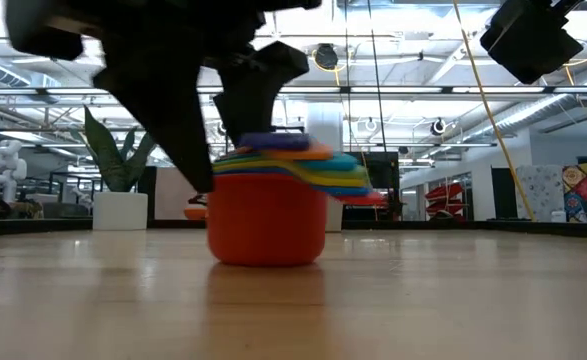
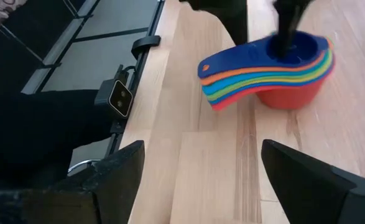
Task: Nest measuring cups in basket
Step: Put the nested measuring cups into the gray bin
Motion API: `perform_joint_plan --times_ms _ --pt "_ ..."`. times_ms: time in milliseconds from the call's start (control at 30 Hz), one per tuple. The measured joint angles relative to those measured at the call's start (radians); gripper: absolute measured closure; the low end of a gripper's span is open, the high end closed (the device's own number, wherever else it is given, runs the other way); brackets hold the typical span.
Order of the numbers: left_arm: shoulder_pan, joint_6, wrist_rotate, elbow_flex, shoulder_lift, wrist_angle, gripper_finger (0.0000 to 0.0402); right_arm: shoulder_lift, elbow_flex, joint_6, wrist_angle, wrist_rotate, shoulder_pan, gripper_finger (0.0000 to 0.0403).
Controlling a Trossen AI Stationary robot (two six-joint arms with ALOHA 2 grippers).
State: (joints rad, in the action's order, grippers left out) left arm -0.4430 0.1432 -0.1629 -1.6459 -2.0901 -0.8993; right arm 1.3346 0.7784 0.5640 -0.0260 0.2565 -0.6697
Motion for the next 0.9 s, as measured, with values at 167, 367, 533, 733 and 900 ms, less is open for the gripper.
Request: perform_joint_plan --times_ms 167,367,533,733,900 --pt "0.026 0.000 -0.007 0.000 -0.010 0.026 0.0160 0.000 0.000 0.015 -0.001 -0.010 0.000 0.0090" --pt "0.051 0.014 -0.018 -0.001 -0.015 0.038 0.0160 0.000 0.000 0.019 0.000 -0.024 0.000 0.0090" --pt "0.088 0.022 -0.059 0.000 -0.018 0.033 0.0160 0.000 0.000 0.019 0.000 -0.024 0.000 0.0090" --pt "0.156 0.038 -0.074 0.000 -0.019 0.034 0.0160 0.000 0.000 0.044 0.000 -0.024 0.000 0.0090" --pt "0.206 0.039 -0.075 0.001 -0.019 0.035 0.0160 0.000 0.000 0.053 0.006 -0.024 0.000 0.0090"
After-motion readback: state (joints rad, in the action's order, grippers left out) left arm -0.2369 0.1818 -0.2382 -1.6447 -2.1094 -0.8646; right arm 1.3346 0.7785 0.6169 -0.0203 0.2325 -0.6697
